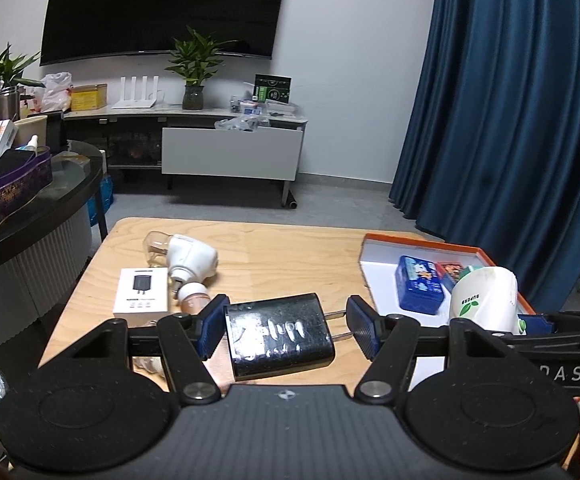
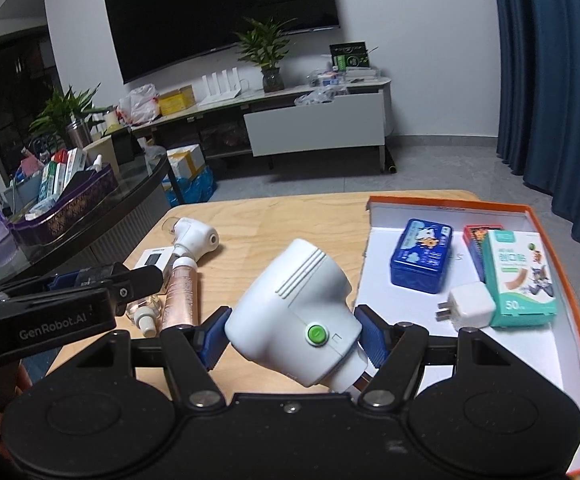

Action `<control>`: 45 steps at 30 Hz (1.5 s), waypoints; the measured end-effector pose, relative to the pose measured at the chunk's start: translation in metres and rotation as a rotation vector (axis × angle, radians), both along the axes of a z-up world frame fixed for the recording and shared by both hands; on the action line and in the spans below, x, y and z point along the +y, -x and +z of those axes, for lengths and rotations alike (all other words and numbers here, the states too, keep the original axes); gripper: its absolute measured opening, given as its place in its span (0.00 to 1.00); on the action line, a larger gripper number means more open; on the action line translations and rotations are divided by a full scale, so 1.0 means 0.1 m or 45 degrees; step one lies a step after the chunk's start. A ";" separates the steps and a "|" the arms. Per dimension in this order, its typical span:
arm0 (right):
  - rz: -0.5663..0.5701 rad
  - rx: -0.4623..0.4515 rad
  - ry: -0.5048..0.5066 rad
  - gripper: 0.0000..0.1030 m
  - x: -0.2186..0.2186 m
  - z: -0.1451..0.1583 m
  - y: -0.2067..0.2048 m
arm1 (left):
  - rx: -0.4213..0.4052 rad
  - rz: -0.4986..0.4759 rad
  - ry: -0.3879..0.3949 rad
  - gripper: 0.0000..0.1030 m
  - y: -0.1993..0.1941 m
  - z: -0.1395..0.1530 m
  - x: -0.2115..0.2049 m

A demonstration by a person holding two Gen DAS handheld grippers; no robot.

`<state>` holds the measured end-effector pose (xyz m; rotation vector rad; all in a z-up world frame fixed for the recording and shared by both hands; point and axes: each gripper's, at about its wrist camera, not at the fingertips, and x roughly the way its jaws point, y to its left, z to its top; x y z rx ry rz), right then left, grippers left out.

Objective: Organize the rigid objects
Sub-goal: 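Carry the black charger and white plug device with both tools over the lid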

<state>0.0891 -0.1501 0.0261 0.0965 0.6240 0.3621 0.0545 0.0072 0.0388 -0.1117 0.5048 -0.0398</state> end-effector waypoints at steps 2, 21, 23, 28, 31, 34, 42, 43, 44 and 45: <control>-0.015 -0.012 -0.006 0.77 -0.06 0.01 0.04 | -0.008 -0.014 0.000 0.63 0.03 0.01 -0.06; -0.185 -0.097 -0.070 0.77 -0.69 0.05 0.46 | -0.067 -0.174 -0.020 0.63 0.19 0.06 -0.67; -0.201 -0.101 -0.072 0.77 -0.74 0.06 0.48 | -0.073 -0.189 -0.023 0.63 0.18 0.05 -0.71; -0.260 -0.097 -0.081 0.77 -0.89 0.02 0.51 | -0.083 -0.217 -0.028 0.63 0.17 0.04 -0.78; -0.288 -0.093 -0.086 0.77 -0.96 0.00 0.51 | -0.080 -0.230 -0.024 0.63 0.15 0.03 -0.82; -0.313 -0.092 -0.084 0.77 -1.02 -0.02 0.52 | -0.074 -0.248 -0.022 0.63 0.13 0.01 -0.88; -0.365 -0.087 -0.094 0.77 -1.17 -0.04 0.54 | -0.067 -0.296 -0.021 0.63 0.10 0.00 -1.04; -0.368 -0.087 -0.093 0.77 -1.18 -0.04 0.54 | -0.068 -0.301 -0.019 0.63 0.10 0.00 -1.06; -0.371 -0.085 -0.092 0.77 -1.18 -0.05 0.53 | -0.069 -0.306 -0.020 0.63 0.09 0.00 -1.08; -0.372 -0.084 -0.091 0.77 -1.19 -0.05 0.53 | -0.069 -0.311 -0.021 0.63 0.08 0.00 -1.10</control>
